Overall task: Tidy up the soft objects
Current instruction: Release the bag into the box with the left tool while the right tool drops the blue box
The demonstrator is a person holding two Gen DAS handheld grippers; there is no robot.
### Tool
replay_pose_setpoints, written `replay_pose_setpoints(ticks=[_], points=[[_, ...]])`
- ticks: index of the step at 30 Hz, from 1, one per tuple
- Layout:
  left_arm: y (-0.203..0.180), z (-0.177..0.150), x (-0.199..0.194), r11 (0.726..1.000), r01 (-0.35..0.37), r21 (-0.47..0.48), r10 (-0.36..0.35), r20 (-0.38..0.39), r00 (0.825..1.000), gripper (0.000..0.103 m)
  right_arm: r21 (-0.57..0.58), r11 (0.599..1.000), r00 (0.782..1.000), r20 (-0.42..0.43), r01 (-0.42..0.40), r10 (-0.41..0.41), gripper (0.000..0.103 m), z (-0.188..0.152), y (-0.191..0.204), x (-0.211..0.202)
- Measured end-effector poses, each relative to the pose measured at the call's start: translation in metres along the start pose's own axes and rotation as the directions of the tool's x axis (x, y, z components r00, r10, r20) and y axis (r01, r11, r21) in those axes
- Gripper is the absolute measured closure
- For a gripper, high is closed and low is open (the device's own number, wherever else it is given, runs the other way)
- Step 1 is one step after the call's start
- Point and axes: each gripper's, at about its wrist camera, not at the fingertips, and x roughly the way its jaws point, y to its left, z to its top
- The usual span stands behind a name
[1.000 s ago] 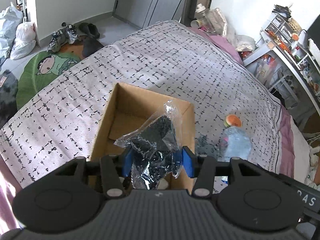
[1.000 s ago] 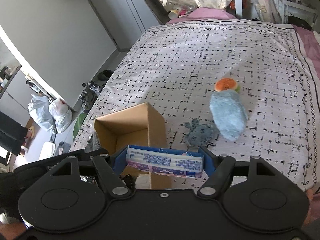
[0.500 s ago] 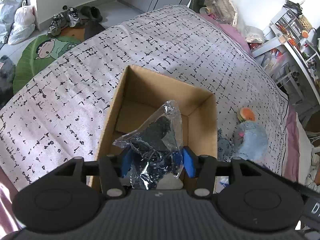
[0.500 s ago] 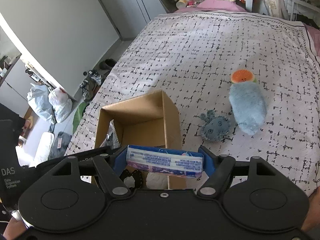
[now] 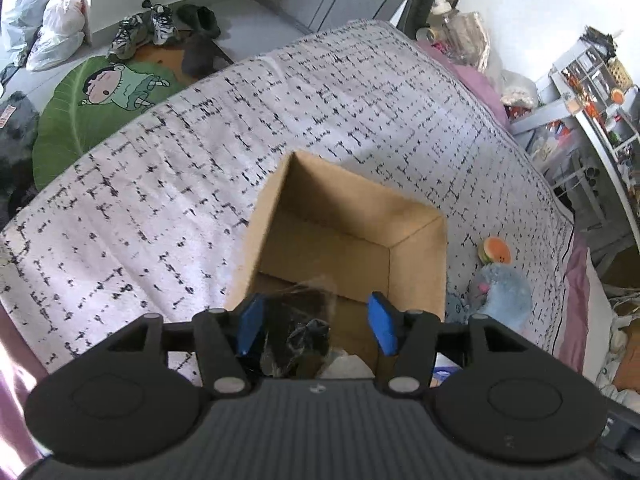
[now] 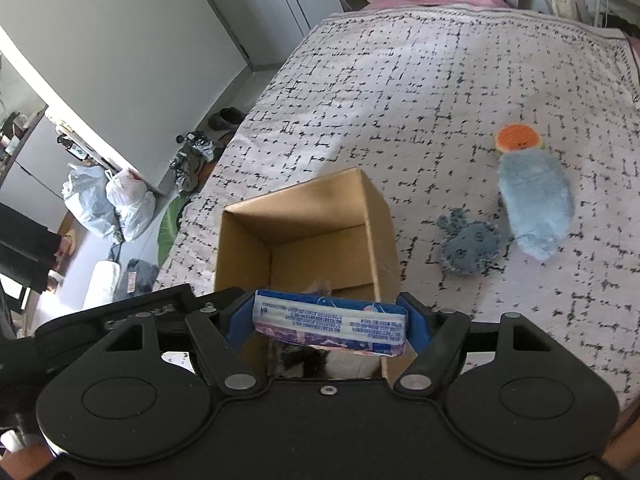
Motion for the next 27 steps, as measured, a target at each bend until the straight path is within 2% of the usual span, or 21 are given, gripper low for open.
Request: replay_pose_setpoints(ticks=[6,8,9,10,15,19,27], points=[[0.012,0.004,-0.013,1.0,-0.005,-0.023,0.006,0.018,1.0,0.045,0.058,0.996,0.997,-0.037,-0.061,0.063,0.028,0.001,0.004,0.009],[0.015,0.005,-0.016,0.999,-0.008,-0.031,0.008,0.022,1.0,0.045,0.093,0.991,0.994,-0.044,-0.093,0.098,0.021,0.001,0.001,0.011],[0.016,0.005,-0.017,0.999,-0.007,-0.033,0.008,0.022,1.0,0.045,0.11,0.989,0.994,-0.047,-0.098,0.103,0.015,0.0,-0.001,0.011],[0.017,0.005,-0.018,0.999,-0.004,-0.032,0.005,0.023,1.0,0.045,0.121,0.988,0.994,-0.043,-0.095,0.101,0.012,0.0,-0.004,0.01],[0.012,0.001,-0.021,1.0,-0.002,-0.029,0.003,0.024,1.0,0.031,0.125,0.99,0.997,-0.03,-0.07,0.074,0.011,-0.001,-0.016,-0.002],[0.003,-0.003,-0.02,1.0,0.011,-0.019,-0.011,0.0,1.0,0.029,0.123,0.991,0.999,-0.007,-0.045,0.046,0.008,-0.002,-0.03,-0.015],[-0.019,-0.013,-0.025,1.0,0.014,0.013,-0.014,0.011,1.0,0.024,0.109,0.994,1.0,0.024,-0.018,0.015,0.006,-0.006,-0.056,-0.038]])
